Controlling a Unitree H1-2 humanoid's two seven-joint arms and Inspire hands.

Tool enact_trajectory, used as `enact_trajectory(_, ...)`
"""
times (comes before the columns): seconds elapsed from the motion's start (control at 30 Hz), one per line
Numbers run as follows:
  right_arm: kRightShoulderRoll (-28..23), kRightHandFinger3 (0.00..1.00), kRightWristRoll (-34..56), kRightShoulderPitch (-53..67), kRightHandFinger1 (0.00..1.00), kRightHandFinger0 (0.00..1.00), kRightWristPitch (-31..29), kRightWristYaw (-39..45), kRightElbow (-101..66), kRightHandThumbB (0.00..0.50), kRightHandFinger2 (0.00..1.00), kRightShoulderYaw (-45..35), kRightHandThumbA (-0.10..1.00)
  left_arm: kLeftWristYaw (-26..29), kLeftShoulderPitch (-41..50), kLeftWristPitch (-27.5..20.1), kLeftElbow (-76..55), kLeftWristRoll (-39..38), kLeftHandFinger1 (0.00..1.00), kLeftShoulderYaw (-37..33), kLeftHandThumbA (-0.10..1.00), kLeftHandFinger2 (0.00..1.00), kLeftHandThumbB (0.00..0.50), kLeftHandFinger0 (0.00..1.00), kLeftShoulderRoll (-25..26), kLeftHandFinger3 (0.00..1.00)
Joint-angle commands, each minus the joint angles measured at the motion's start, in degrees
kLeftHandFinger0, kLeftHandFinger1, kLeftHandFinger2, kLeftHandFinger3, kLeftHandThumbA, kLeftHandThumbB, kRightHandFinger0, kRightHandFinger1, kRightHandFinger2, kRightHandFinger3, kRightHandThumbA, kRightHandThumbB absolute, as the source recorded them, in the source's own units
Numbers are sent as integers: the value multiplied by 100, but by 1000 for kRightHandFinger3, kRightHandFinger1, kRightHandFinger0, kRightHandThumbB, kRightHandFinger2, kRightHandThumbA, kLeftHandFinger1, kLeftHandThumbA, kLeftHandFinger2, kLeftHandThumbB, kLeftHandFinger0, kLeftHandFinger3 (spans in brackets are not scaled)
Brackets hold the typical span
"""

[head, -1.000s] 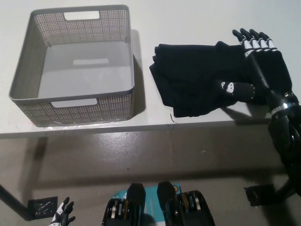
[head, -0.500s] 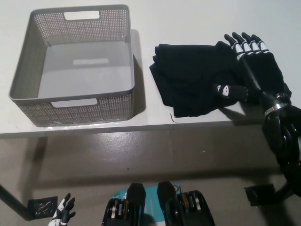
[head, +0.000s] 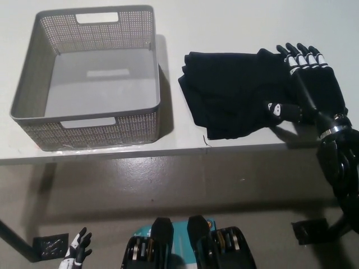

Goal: Use the right hand to pick up a t shirt on the right hand side and place it into a contianer on the left side

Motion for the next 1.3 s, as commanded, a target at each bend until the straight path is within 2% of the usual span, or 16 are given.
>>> enact_trajectory(0.0,-74,1000,158,-53,1000,1000,-52,-338,0,401,1000,-154,860,67,1,-179,-195,11,1000,-33,1000,1000,273,967,37,1000)
enact_trajectory(0.17,-41,1000,208,-15,1000,1000,-44,-354,139,404,1000,-147,854,45,-30,-179,-187,14,1000,-48,1000,1000,276,975,30,1000)
enact_trajectory(0.3,18,1000,193,-17,1000,1000,-50,-417,362,419,1000,-76,889,49,-66,-179,-167,12,1000,-43,1000,1000,288,961,16,1000)
enact_trajectory(0.53,87,1000,268,-53,1000,1000,-79,-525,626,430,1000,-49,957,40,-130,-179,-156,5,1000,-60,1000,1000,279,965,8,1000)
enact_trajectory(0.63,132,1000,309,-102,1000,1000,-79,-570,766,417,1000,-49,934,62,-147,-179,-159,82,1000,-69,1000,1000,288,967,22,1000)
enact_trajectory(0.77,153,1000,336,-168,1000,1000,-101,-630,904,415,1000,-32,944,40,-164,-179,-172,70,1000,-82,1000,1000,270,966,39,1000)
enact_trajectory(0.8,164,1000,348,-201,1000,1000,-105,-646,964,410,1000,-27,935,40,-171,-179,-190,75,1000,-78,1000,1000,285,961,33,1000)
enact_trajectory(0.93,185,1000,340,-280,1000,1000,-71,-595,1001,405,1000,11,919,-18,-183,-179,-206,-23,1000,-71,1000,1000,283,958,25,1000)
enact_trajectory(1.17,263,1000,395,-376,1000,1000,-59,-613,1093,409,1000,23,933,-14,-236,-179,-200,2,1000,-85,1000,1000,270,962,13,1000)
enact_trajectory(1.27,289,1000,402,-391,1000,1000,-73,-628,1125,413,1000,41,934,-22,-231,-179,-213,20,1000,-75,1000,1000,284,965,-4,1000)
